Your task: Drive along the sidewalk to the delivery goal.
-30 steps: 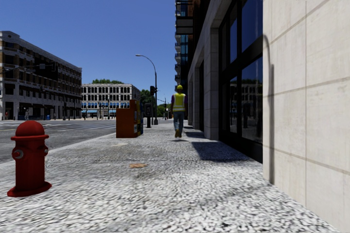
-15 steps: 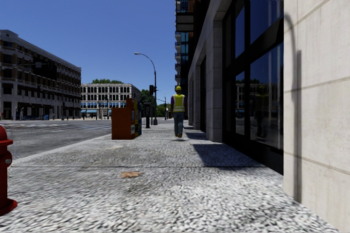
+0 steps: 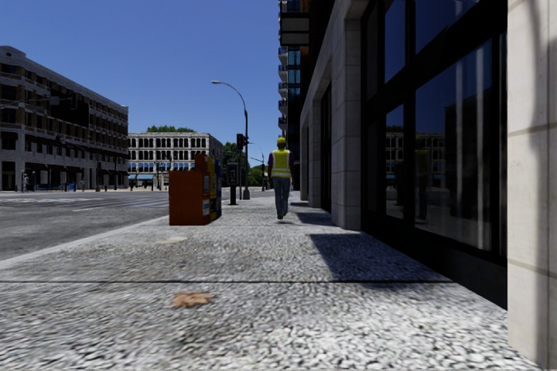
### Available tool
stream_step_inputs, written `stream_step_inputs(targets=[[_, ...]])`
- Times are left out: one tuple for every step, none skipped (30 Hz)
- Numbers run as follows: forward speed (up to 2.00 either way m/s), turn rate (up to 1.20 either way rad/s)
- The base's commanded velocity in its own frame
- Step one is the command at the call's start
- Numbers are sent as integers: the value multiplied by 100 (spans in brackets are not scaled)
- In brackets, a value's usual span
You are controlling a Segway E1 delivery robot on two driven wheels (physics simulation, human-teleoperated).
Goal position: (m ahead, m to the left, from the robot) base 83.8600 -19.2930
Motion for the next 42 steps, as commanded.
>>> stream_step_inputs(targets=[[96,0],[96,0],[96,0],[96,0],[95,0],[95,0],[95,0],[95,0],[95,0],[95,0],[95,0],[95,0],[95,0],[95,0],[95,0],[95,0],[95,0],[95,0],[95,0],[95,0],[95,0],[95,0],[95,0],[95,0],[95,0],[95,0],[95,0],[95,0],[95,0],[95,0],[95,0],[95,0],[95,0],[95,0],[95,0],[95,0],[95,0],[95,0],[95,0],[96,0],[96,0],[96,0]])
